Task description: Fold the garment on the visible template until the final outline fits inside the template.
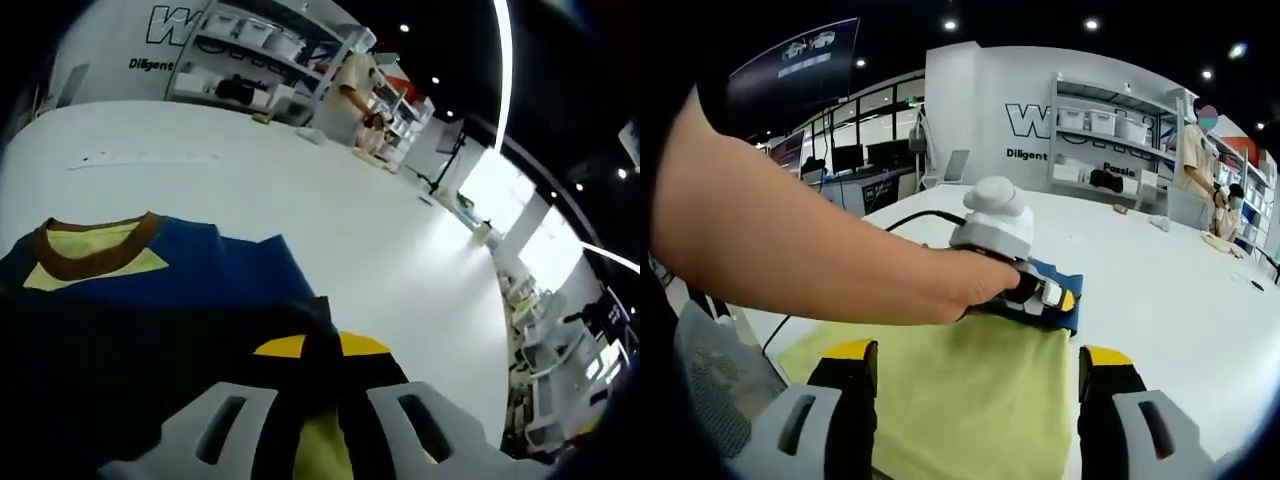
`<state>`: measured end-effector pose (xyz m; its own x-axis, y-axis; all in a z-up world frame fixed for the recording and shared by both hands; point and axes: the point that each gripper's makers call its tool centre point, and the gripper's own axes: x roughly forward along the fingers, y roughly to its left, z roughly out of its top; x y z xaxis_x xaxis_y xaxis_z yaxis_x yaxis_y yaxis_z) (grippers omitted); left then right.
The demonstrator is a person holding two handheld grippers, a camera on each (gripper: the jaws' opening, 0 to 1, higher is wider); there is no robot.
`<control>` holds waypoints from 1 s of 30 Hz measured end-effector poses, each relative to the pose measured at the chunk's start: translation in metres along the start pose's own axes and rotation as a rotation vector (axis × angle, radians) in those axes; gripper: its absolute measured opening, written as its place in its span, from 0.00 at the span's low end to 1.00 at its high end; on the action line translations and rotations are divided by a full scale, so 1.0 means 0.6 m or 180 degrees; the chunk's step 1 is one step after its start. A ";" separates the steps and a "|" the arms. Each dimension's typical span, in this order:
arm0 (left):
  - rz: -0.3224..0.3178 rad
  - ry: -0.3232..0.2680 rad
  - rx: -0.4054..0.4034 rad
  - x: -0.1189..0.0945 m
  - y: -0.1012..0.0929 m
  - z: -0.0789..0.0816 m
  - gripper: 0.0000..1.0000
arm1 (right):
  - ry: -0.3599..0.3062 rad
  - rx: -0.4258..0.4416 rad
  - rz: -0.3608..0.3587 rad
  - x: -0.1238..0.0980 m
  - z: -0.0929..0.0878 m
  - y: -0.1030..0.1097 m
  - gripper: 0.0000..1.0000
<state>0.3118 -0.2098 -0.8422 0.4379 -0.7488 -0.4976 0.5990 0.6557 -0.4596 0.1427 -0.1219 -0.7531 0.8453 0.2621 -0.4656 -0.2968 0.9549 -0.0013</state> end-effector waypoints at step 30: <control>-0.0371 -0.0009 -0.0215 0.011 -0.036 -0.004 0.38 | 0.0049 -0.0024 0.0018 0.002 -0.005 0.003 0.79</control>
<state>0.3001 -0.2284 -0.8371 0.3701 -0.8204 -0.4359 0.5994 0.5693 -0.5627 0.1419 -0.1201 -0.7564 0.8367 0.2654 -0.4791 -0.3050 0.9523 -0.0051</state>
